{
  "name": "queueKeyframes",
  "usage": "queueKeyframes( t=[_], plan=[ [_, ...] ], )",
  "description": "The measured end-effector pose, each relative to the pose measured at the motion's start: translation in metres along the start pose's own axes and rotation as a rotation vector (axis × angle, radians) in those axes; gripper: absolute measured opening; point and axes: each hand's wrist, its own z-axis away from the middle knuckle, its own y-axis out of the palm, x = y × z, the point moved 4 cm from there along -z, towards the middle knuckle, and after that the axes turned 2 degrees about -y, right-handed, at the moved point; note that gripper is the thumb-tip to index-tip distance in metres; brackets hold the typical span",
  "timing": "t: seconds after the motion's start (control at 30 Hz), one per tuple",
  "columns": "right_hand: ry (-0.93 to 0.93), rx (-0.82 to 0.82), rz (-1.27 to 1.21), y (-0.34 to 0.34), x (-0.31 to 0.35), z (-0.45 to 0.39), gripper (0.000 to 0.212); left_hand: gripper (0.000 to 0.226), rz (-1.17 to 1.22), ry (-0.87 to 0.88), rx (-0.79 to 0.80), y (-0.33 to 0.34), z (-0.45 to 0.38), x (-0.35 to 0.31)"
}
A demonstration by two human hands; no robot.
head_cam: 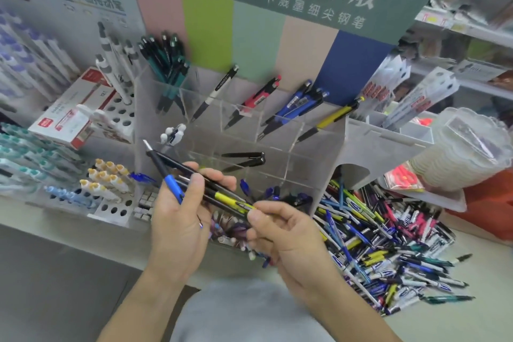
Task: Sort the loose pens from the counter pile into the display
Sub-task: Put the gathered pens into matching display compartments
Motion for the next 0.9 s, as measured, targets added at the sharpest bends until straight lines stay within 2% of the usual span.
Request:
queueKeyframes(
  t=[0.1, 0.27, 0.33, 0.47, 0.63, 0.8, 0.9],
  plan=[
    [-0.143, -0.058, 0.126, -0.015, 0.020, -0.001, 0.037, 0.012, -0.071, 0.104, -0.016, -0.010, -0.008, -0.011],
    [-0.329, -0.108, 0.285, -0.026, 0.058, 0.008, 0.025, 0.011, -0.326, 0.233, -0.032, -0.017, -0.011, -0.018],
    [-0.413, -0.115, 0.359, -0.030, 0.077, 0.013, 0.020, 0.017, -0.346, 0.156, -0.001, -0.015, -0.011, -0.017],
    [-0.601, -0.149, 0.449, -0.036, 0.118, 0.017, 0.014, 0.030, -0.371, -0.040, 0.156, 0.004, -0.004, -0.005],
    [-0.858, -0.367, 0.476, -0.058, 0.170, 0.022, 0.004, 0.032, -0.314, -0.140, 0.200, 0.027, 0.000, 0.006],
    [-0.961, -0.469, 0.534, -0.064, 0.192, 0.015, 0.005, 0.022, -0.355, -0.148, 0.218, 0.036, 0.002, 0.011],
    [-0.916, -0.463, 0.593, -0.059, 0.193, -0.002, 0.010, 0.023, -0.387, -0.150, 0.238, 0.038, 0.003, 0.012]
  ],
)
